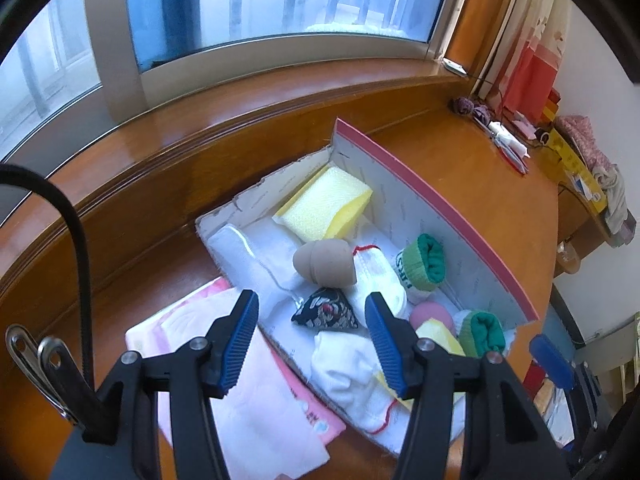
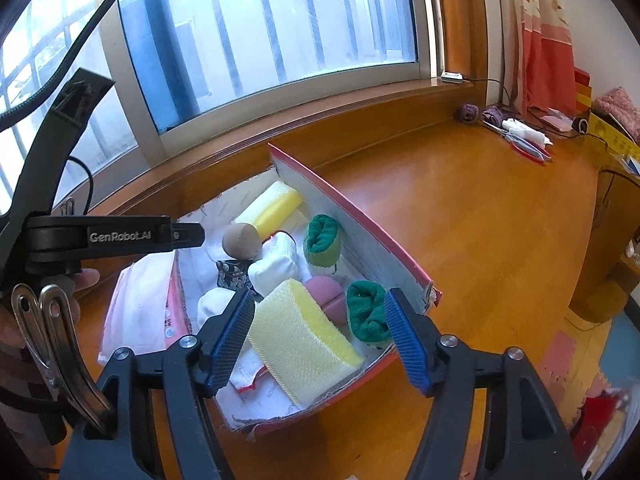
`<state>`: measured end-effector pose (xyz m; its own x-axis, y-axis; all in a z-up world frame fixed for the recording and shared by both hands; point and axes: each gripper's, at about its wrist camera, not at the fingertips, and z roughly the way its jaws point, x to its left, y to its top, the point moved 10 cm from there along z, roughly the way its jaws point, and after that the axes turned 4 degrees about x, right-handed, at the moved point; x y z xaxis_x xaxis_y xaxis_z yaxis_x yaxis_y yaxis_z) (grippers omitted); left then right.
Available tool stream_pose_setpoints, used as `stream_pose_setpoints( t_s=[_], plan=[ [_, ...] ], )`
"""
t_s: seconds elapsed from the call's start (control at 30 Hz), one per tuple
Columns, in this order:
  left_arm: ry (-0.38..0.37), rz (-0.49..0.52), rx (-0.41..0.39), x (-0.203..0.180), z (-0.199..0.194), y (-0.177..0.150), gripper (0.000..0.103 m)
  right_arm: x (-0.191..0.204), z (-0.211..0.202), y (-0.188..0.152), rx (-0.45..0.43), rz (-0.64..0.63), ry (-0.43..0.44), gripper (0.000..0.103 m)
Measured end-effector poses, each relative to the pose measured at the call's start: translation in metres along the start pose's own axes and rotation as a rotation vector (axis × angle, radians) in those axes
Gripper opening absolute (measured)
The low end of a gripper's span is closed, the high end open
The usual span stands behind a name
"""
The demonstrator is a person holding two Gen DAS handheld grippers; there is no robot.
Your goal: Organize soft objects
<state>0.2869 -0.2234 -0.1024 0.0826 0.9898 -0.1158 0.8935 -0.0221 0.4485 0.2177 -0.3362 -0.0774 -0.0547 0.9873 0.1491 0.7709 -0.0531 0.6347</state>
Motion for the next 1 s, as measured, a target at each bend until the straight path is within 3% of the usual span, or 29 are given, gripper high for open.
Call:
stream_pose_setpoints(
  t_s=[0.47, 1.0],
  plan=[
    [-0.007, -0.009, -0.037, 0.018, -0.049, -0.030, 0.059, 0.025, -0.026, -0.007, -0.016, 0.029, 0.013, 0.069],
    [0.020, -0.002, -0.022, 0.069, -0.086, -0.086, 0.059, 0.092, -0.047, -0.034, 0.000, 0.023, 0.054, 0.069]
  ],
)
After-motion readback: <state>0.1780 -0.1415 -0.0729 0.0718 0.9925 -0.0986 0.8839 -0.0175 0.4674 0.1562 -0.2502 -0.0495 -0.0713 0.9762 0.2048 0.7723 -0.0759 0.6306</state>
